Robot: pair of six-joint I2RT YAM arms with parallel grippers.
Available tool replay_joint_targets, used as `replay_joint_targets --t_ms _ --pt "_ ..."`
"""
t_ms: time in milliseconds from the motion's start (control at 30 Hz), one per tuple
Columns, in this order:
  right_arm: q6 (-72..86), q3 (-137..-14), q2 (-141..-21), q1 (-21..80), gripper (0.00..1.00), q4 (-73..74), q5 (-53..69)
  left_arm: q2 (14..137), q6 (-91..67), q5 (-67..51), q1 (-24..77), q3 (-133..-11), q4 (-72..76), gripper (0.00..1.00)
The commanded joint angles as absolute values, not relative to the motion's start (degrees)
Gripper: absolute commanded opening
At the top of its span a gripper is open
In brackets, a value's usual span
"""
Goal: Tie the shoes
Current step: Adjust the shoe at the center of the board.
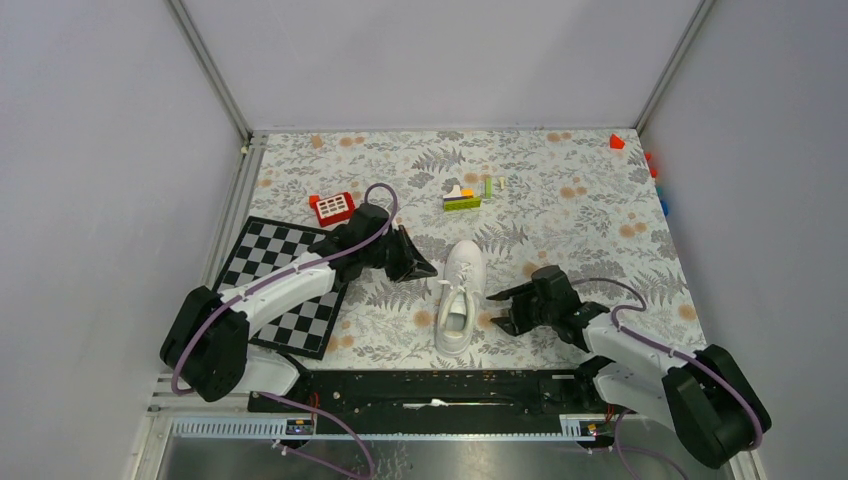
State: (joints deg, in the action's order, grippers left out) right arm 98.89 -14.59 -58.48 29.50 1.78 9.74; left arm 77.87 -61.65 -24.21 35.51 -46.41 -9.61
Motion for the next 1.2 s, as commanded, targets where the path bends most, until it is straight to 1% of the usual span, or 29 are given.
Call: replay_joint_targets --t_ms 0,300,433,533,700,733,833,900,1000,1167 --pt "106.6 -13.1 -61.6 29.3 0.60 -9.8 13.6 77.6 -60.5 -25.1 35.8 -49.0 -8.0 0.00" --pt "113.6 -11.4 -63.7 29.3 0.61 -18.9 15.9 77.3 -60.3 -25.4 35.8 -48.5 -7.9 0.00" --pt "115.9 -10.2 -64.0 29.3 0.57 -22.5 16.0 77.3 -60.3 -25.5 35.8 -48.7 -7.8 0.00" --pt "116.5 -10.4 -63.1 29.3 0.48 -22.1 15.8 77.3 -60.3 -25.5 35.8 -48.6 -7.8 0.00" --pt "115.5 -11.4 -57.4 29.3 0.22 -15.1 12.8 77.1 -60.1 -25.6 35.8 -48.3 -7.8 0.00" --pt "114.9 -11.7 -55.8 29.3 0.15 -13.1 11.5 77.1 -60.0 -25.6 35.8 -48.3 -7.8 0.00" --pt "110.2 -14.8 -51.3 29.3 0.03 -5.5 7.7 76.9 -59.3 -25.8 35.9 -48.3 -7.8 0.00" --pt "103.0 -20.0 -50.5 29.3 0.00 2.0 5.6 77.0 -56.9 -26.6 36.0 -49.2 -8.8 0.00" --pt "91.1 -29.1 -52.4 29.3 0.00 9.7 4.6 77.1 -50.2 -25.2 36.6 -53.5 -15.8 0.00" --pt "76.4 -41.9 -59.6 29.4 0.00 13.2 4.4 76.4 -44.4 -23.3 36.9 -55.8 -19.8 0.00"
